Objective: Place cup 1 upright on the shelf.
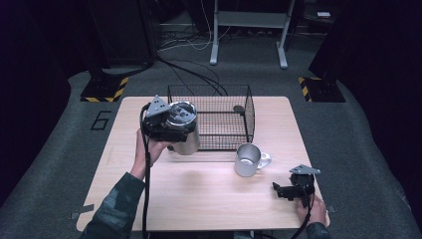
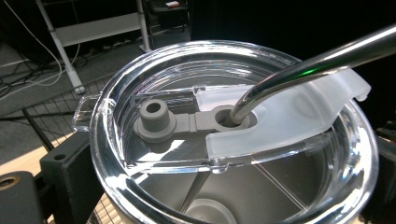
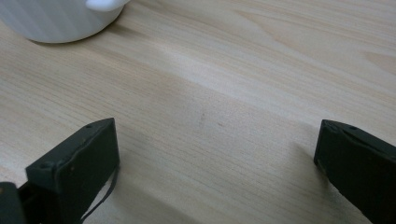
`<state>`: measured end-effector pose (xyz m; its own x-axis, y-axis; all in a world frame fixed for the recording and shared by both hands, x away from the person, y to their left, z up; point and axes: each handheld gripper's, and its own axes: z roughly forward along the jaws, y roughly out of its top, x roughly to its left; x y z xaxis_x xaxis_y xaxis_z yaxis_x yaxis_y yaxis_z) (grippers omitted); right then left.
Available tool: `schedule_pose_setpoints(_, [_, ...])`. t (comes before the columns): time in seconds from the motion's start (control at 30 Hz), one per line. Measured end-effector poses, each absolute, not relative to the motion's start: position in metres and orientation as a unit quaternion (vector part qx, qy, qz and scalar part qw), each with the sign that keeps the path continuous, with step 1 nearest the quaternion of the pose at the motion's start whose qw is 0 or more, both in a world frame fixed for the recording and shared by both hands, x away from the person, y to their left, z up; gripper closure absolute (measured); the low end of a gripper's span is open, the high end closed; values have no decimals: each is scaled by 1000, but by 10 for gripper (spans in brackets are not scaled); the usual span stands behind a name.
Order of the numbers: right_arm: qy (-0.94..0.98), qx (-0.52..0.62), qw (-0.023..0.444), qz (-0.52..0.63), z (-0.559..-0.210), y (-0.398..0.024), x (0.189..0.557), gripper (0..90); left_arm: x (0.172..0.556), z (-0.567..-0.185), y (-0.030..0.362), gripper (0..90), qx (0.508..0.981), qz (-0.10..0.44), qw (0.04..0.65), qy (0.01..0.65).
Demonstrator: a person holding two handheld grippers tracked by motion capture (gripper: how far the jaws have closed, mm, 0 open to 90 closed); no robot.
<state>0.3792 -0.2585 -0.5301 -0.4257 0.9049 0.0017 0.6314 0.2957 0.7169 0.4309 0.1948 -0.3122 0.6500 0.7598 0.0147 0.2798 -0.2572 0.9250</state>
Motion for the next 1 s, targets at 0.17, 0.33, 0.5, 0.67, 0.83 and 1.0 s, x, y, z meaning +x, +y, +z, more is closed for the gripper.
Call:
schedule_pose_setpoints(0.17, [777, 494, 208, 329, -530, -258, 379, 0, 438, -304, 193, 39, 756, 244, 503, 341])
schedule_pose_setpoints(0.33, [778, 494, 208, 329, -530, -258, 379, 0, 445, -298, 191, 39, 755, 250, 501, 341])
schedule_pose_setpoints(0.5, [778, 494, 208, 329, -530, -258, 379, 0, 454, -296, 192, 40, 753, 256, 498, 345])
schedule_pose_setpoints(0.67, [778, 494, 208, 329, -530, -258, 379, 0, 463, -296, 192, 39, 752, 257, 494, 352])
schedule_pose_setpoints(0.83, [777, 494, 208, 329, -530, -258, 379, 0, 475, -299, 191, 39, 755, 261, 487, 353])
schedule_pose_setpoints(1.0, [777, 494, 208, 329, -530, -258, 379, 0, 485, -302, 191, 39, 757, 253, 488, 354])
